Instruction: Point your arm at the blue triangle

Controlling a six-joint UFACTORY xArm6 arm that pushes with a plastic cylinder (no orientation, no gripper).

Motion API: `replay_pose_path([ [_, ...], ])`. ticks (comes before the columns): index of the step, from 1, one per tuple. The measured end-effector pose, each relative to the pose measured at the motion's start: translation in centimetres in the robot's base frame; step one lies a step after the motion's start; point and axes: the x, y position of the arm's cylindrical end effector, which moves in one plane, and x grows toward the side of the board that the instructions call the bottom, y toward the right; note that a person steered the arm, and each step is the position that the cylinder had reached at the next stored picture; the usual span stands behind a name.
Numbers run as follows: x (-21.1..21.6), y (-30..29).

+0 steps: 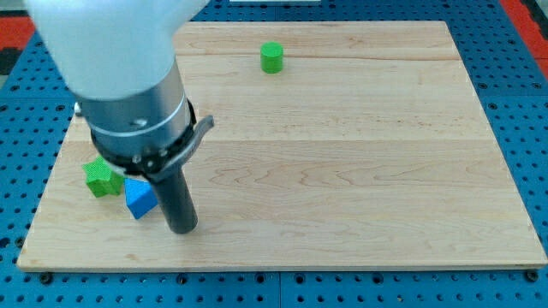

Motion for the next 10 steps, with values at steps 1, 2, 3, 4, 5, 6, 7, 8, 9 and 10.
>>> replay_pose_path([
  [1,0.3,-5.1],
  [2,2.4,-6.6],
  [3,0.5,0.7],
  [4,0.3,-3.8],
  [5,-0.4,-5.1],
  [6,-0.4,-7.2],
  [7,0.4,-6.4],
  [8,-3.4,6.2],
  [9,-9.4,6.6],
  [10,-8.9,-0.2],
])
